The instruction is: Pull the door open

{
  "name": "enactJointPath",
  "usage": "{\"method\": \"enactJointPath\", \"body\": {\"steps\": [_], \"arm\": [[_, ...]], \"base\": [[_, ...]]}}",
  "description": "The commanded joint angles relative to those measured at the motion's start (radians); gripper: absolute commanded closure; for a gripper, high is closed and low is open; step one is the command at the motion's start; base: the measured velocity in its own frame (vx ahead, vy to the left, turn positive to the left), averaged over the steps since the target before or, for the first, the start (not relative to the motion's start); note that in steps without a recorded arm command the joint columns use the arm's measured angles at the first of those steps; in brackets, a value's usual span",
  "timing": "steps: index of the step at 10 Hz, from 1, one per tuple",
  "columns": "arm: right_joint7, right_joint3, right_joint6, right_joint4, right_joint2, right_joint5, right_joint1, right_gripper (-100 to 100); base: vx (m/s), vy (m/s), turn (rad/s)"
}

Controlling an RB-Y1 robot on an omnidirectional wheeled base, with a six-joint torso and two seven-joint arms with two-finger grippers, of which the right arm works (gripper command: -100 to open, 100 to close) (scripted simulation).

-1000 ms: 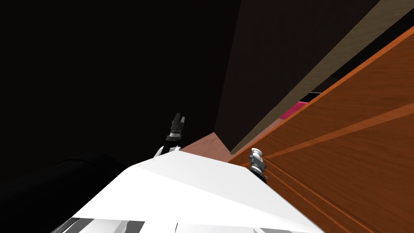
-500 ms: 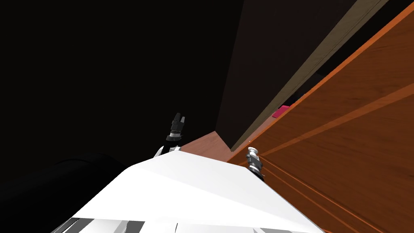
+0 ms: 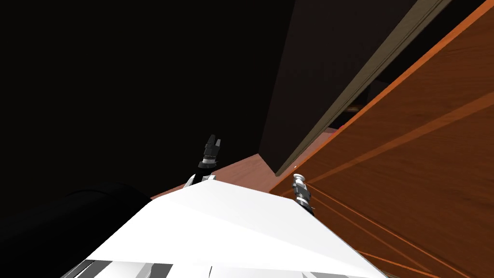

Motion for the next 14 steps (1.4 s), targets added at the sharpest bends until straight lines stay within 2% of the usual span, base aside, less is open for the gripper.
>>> {"method": "enactJointPath", "body": {"steps": [1, 3, 4, 5, 12, 13, 14], "arm": [[-0.021, 0.024, -0.006, -0.013, -0.012, 0.013, 0.015, 100], [-0.038, 0.048, -0.012, -0.024, -0.023, 0.026, 0.025, 100], [-0.033, 0.042, -0.009, -0.016, -0.021, 0.023, 0.020, 100], [-0.049, 0.066, -0.018, -0.024, -0.029, 0.037, 0.032, 100], [-0.111, 0.153, -0.065, -0.062, -0.074, 0.089, 0.075, 100], [-0.105, 0.146, -0.060, -0.054, -0.069, 0.085, 0.068, 100], [-0.119, 0.166, -0.075, -0.057, -0.078, 0.098, 0.079, 100]], "base": [[-0.254, 0.021, 0.056], [-0.241, 0.027, 0.058], [-0.111, 0.009, 0.017], [-0.159, -0.028, 0.053], [-0.216, -0.022, 0.054], [-0.106, -0.013, 0.025], [-0.130, -0.022, 0.061]]}}
